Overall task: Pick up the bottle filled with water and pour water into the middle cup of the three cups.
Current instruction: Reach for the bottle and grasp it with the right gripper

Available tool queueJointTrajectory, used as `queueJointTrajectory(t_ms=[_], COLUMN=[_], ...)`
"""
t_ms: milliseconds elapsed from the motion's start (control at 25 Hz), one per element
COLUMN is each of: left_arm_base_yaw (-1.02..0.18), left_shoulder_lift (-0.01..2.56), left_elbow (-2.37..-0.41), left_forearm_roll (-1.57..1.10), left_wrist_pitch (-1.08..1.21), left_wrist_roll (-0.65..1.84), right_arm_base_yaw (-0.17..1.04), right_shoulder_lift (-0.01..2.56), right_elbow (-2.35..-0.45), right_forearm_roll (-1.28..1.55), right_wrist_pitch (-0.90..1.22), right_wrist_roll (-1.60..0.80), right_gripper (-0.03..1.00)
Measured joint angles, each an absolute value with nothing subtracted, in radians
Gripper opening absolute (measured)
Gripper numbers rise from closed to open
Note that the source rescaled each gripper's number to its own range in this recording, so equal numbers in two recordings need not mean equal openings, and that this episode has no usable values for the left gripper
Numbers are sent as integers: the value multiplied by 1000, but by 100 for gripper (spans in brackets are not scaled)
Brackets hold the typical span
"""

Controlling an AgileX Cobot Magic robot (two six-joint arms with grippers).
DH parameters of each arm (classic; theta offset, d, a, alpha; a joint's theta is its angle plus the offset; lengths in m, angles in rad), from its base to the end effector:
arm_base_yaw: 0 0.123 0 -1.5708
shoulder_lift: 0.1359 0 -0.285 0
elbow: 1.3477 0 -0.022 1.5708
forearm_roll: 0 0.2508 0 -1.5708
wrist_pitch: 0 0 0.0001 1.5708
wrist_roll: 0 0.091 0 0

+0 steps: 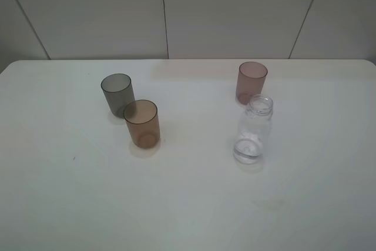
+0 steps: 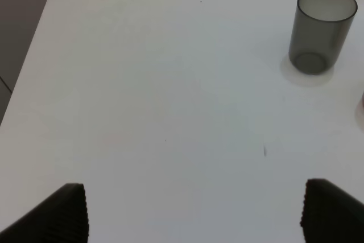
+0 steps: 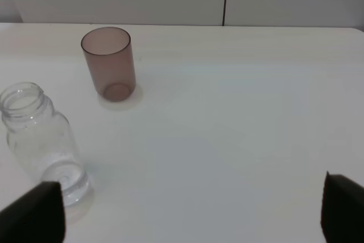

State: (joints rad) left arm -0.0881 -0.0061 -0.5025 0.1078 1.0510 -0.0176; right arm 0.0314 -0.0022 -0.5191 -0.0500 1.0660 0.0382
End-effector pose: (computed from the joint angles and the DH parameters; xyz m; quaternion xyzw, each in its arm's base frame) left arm -0.0052 0.0090 0.2791 0.0278 0.8467 0.0258 0.5307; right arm -0.0076 -0.0042 0.2822 0.0042 0.8488 -0.0066 0.5287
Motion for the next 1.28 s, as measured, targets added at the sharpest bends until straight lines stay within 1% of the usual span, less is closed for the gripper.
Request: queueJointTrajectory(t_ms=[440,560,680,960,1080,1280], left_arm_base_yaw=[-88,-88,-88,-88,-88,-88], left_shoulder_lift=[-6,-6,-6,-6,-6,-6], left_elbow=[-503,-503,-503,-503,-503,-503], left_forearm_roll=[108,108,108,108,108,108], left_wrist_pitch=[1051,1051,1051,1051,1051,1051], left_wrist_roll=[-18,-18,-18,-18,-18,-18], right_arm_base_yaw=[35,35,35,35,35,35], right_shoulder_lift=[-2,36,160,524,654,787], right_elbow=[-519,-521,-552,-736,-797,-822], right_forearm_roll=[-50,-50,-48,-46,-46,-42], right_wrist_pitch=[1066,1066,1067,1052,1002,858], right_wrist_roll=[38,38,38,38,38,38], right_gripper=[91,91,91,91,91,91])
